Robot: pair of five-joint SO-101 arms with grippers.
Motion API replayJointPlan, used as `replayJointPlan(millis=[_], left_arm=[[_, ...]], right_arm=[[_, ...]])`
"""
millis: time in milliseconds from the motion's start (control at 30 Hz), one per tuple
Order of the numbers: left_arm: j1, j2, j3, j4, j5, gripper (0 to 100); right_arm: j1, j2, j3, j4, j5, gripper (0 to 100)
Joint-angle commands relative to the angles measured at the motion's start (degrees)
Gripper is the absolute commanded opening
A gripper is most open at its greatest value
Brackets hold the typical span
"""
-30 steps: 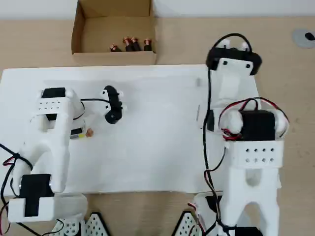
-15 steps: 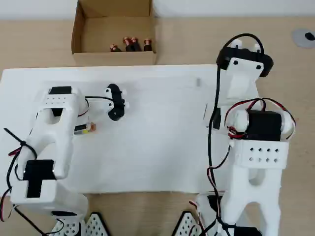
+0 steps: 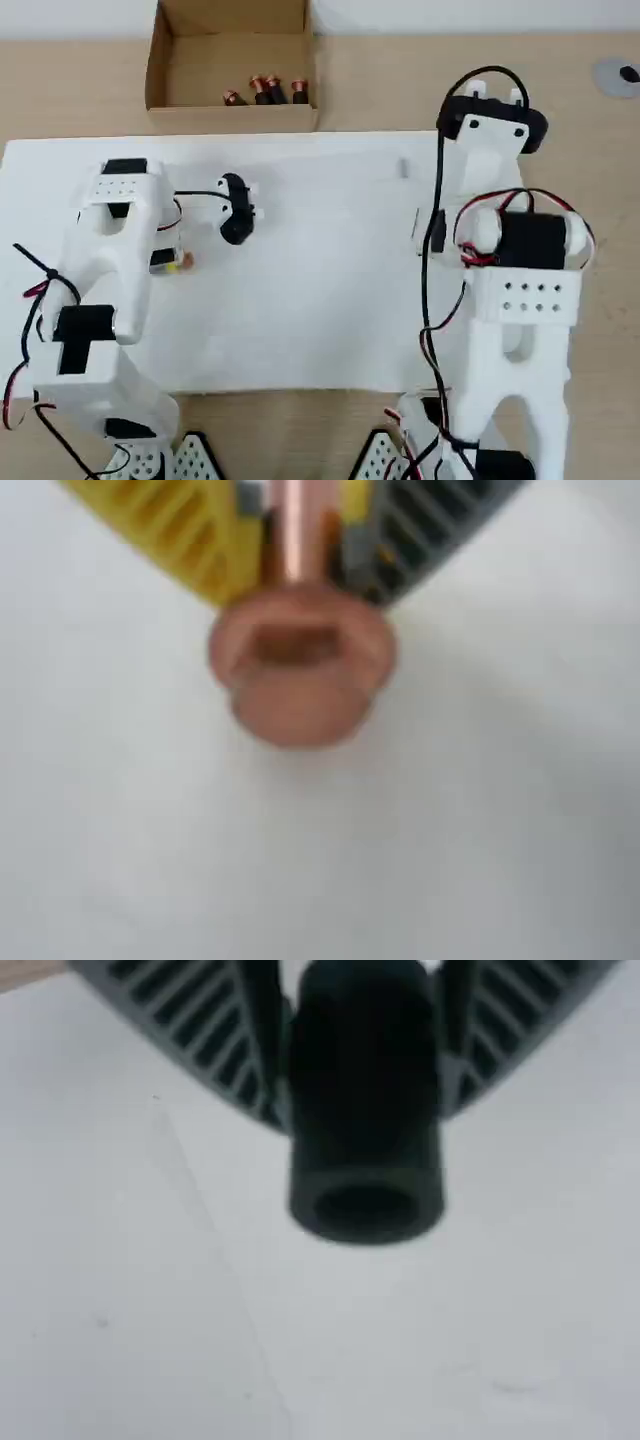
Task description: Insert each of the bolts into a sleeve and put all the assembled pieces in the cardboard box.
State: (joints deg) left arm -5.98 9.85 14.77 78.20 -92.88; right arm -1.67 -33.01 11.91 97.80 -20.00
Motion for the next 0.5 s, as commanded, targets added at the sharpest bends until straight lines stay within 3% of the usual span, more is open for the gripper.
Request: replayJointPlan(millis=[0,167,300,467], left_arm=[[-0.4,-0.4,-11.6,9.8,-47.0,1],[-0.2,-0.4,-25.5,20.3,-43.1,1],[0.2,-0.4,-32.4,22.2,-38.5,1],[2.9,-3.6,-37.9,22.2,-22.0,1]], right_arm=[[0.4,0.1,-0.4,-2.0,-0.4,1.2],[0.3,0.0,-0.5,-4.0,-0.4,1.2],[-0.2,0.0,-0.2,-5.3,-0.5,1.2],[-9.8,0.0,-0.3,-7.8,-0.5,1.2]])
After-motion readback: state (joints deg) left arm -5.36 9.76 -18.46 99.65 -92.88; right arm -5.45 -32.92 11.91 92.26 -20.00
